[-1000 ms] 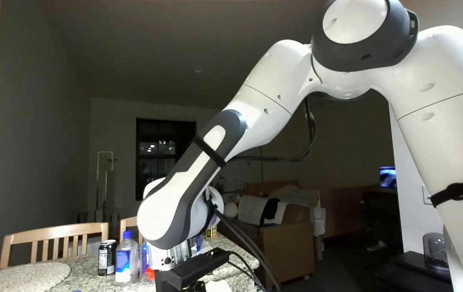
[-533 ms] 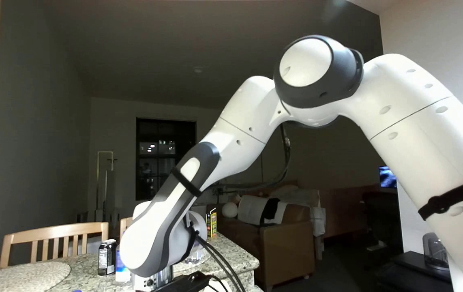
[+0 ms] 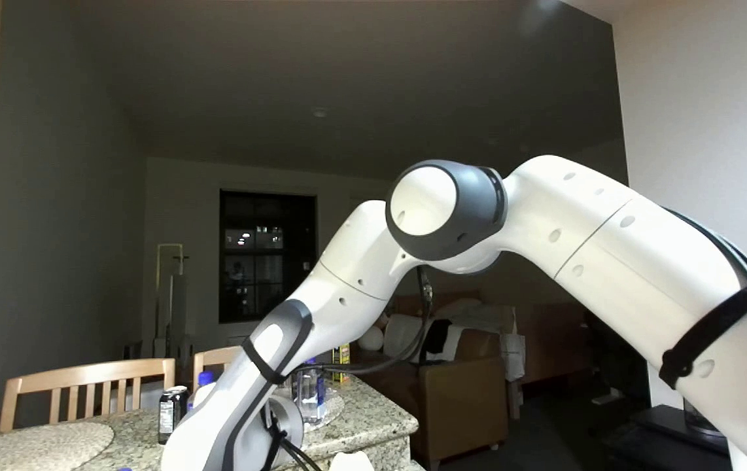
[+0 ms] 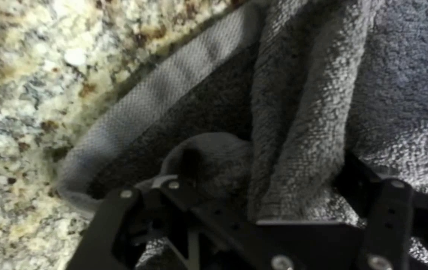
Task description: Pick up the cloth and cover the white object
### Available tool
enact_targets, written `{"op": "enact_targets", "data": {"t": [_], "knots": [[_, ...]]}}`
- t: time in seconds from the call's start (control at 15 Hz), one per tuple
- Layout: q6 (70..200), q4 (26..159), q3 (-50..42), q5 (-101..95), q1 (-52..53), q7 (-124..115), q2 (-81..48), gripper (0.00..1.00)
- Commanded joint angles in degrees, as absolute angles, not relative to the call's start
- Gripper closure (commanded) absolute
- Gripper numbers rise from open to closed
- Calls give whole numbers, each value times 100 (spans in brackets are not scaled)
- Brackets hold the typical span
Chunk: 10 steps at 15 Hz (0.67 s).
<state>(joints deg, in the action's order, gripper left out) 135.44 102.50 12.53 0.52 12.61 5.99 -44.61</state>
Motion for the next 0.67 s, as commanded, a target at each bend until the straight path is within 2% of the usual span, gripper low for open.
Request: {"op": "enact_targets", "data": {"t": [0.0, 0.53, 0.6], "knots": [[13166, 9728, 1478, 161, 1072, 1166, -4817, 40], [12926, 9640, 1739, 206, 1221, 1252, -4716, 90], [12899, 9675, 1774, 216, 1243, 1224, -4687, 91]]}}
